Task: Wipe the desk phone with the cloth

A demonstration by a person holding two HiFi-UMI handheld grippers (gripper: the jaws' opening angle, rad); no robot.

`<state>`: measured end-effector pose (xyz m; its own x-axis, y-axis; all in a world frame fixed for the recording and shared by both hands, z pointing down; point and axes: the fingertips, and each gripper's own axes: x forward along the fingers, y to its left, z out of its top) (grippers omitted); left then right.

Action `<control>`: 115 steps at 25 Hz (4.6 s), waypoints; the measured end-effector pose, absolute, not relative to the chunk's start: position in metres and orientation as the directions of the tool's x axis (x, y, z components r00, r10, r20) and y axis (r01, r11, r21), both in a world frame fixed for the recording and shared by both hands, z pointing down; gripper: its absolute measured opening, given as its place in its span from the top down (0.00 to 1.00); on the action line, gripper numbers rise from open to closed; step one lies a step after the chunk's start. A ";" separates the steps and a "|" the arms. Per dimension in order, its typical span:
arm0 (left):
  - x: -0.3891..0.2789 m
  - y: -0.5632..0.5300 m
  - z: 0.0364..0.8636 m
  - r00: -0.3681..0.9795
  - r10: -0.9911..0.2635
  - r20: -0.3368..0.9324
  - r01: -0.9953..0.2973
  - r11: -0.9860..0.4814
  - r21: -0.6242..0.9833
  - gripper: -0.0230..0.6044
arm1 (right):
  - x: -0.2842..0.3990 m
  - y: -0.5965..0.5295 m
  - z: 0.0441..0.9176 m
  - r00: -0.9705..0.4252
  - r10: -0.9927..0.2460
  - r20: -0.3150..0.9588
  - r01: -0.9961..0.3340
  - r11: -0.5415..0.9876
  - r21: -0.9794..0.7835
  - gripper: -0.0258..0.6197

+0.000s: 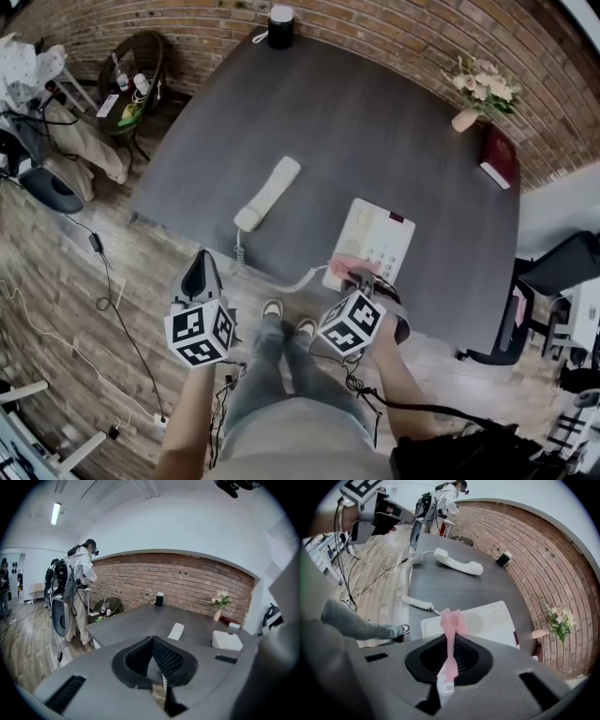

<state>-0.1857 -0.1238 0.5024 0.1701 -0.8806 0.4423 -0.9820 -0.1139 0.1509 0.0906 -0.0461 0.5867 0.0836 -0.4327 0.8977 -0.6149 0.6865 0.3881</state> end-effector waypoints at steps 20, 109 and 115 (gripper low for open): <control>-0.157 -0.100 0.507 0.189 -0.871 0.454 -0.980 -0.142 0.137 0.96 | 0.064 0.011 0.598 -0.086 -0.347 0.934 -0.645 0.734 0.213 0.93; -0.124 -0.138 0.502 0.229 -0.857 0.461 -0.973 -0.192 0.127 0.96 | 0.181 -0.070 0.570 0.092 -0.420 0.903 -0.669 0.645 0.368 0.93; -0.128 -0.131 0.502 0.236 -0.855 0.463 -0.972 -0.202 0.123 0.96 | 0.174 -0.058 0.573 0.090 -0.414 0.906 -0.670 0.648 0.362 0.93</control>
<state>-0.1282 -0.1313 0.5025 0.2360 -0.8545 0.4627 -0.9717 -0.2019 0.1227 0.1737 -0.0579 0.5734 0.0901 -0.4136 0.9060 -0.6703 0.6476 0.3623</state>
